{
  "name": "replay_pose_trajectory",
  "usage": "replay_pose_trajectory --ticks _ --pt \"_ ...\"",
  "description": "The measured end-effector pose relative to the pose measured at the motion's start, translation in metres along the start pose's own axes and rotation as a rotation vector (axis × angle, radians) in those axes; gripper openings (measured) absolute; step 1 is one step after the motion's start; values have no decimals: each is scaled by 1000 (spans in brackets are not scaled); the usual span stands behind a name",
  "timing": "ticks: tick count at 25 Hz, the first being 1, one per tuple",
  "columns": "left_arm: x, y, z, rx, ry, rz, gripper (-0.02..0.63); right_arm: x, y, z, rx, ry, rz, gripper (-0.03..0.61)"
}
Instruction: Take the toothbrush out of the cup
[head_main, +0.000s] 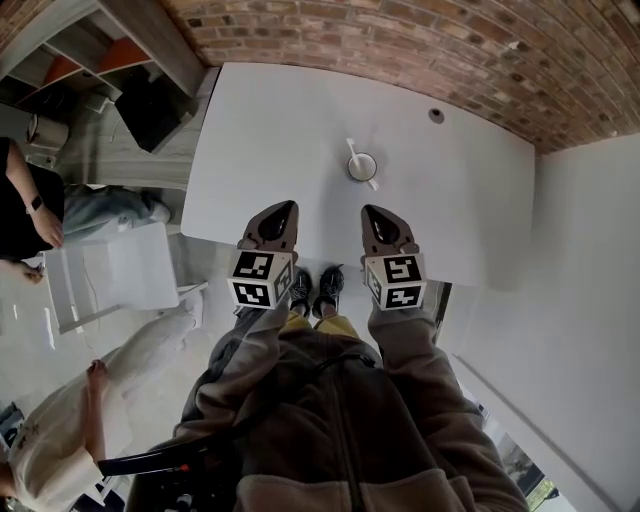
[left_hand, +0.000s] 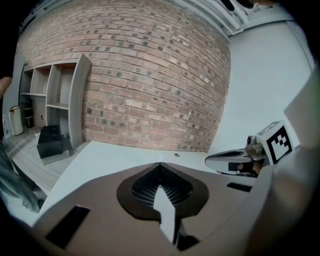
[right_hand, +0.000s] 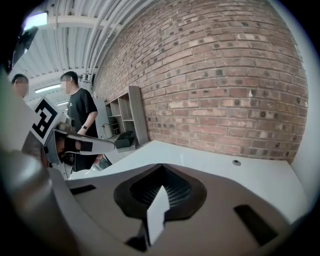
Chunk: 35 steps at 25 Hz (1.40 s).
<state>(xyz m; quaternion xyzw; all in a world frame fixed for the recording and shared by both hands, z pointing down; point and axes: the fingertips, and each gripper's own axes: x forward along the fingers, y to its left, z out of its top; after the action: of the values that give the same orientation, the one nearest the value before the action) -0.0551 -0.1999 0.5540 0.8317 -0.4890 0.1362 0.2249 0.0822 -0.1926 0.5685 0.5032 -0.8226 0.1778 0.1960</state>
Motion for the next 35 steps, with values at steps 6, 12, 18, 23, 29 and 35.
replay_pose_trajectory --ticks 6,12,18,23,29,35 --pt "15 11 -16 -29 37 18 3 35 -15 -20 -16 70 19 2" --pt "27 25 -32 -57 72 36 3 72 -37 -30 -24 113 19 2" --pt "37 39 -47 -78 106 50 3 108 -52 -44 -38 171 34 2" --pt "35 50 -60 -91 130 65 3 138 -66 -62 -66 244 38 10" --pt "32 60 -71 -103 149 85 3 163 -78 -79 -103 318 35 49" --pt "30 63 -77 -111 156 87 3 179 -84 -89 -158 372 21 51"
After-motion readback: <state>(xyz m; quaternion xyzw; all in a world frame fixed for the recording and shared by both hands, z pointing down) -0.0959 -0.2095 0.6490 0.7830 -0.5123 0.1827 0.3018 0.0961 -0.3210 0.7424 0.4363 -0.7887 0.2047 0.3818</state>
